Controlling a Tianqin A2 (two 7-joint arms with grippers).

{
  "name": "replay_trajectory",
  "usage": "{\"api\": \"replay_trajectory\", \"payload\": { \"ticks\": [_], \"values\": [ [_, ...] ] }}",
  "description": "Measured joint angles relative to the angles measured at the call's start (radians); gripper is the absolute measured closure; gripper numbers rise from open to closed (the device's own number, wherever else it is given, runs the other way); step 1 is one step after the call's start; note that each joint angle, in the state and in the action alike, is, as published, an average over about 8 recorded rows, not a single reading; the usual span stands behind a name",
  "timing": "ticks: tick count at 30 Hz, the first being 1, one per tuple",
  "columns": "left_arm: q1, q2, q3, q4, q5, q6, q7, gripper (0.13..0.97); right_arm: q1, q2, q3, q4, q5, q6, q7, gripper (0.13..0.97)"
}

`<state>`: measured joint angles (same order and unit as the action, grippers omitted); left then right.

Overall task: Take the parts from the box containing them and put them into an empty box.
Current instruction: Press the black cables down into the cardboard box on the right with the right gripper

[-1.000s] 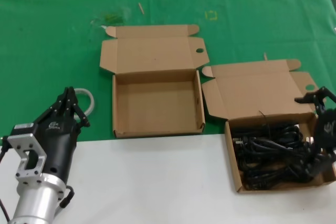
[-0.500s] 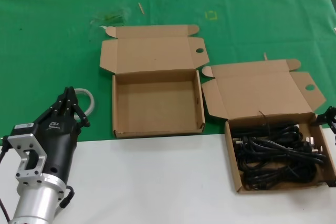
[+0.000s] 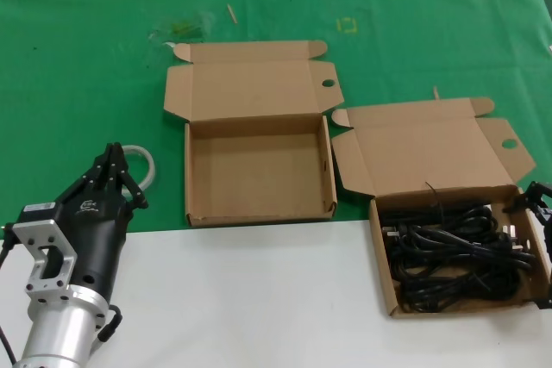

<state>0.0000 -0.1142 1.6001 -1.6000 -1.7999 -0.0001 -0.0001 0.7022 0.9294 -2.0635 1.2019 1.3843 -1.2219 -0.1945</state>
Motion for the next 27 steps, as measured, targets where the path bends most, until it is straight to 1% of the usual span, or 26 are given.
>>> {"api": "replay_trajectory", "payload": {
  "ticks": [9,12,21,27],
  "values": [
    [0.000,0.000,0.000,0.000,0.000,0.000,0.000,0.941,0.033,-0.035,-0.017,-0.093,-0.038,0.011,-0.064,0.129],
    [0.000,0.000,0.000,0.000,0.000,0.000,0.000,0.941,0.040,-0.042,-0.017,-0.109,-0.044,0.014,-0.074,0.129],
    [0.000,0.000,0.000,0.000,0.000,0.000,0.000,0.941,0.051,-0.056,-0.015,-0.137,-0.053,0.025,-0.091,0.163],
    [0.000,0.000,0.000,0.000,0.000,0.000,0.000,0.941,0.052,-0.064,-0.015,-0.148,-0.058,0.035,-0.096,0.239]
  ]
}}
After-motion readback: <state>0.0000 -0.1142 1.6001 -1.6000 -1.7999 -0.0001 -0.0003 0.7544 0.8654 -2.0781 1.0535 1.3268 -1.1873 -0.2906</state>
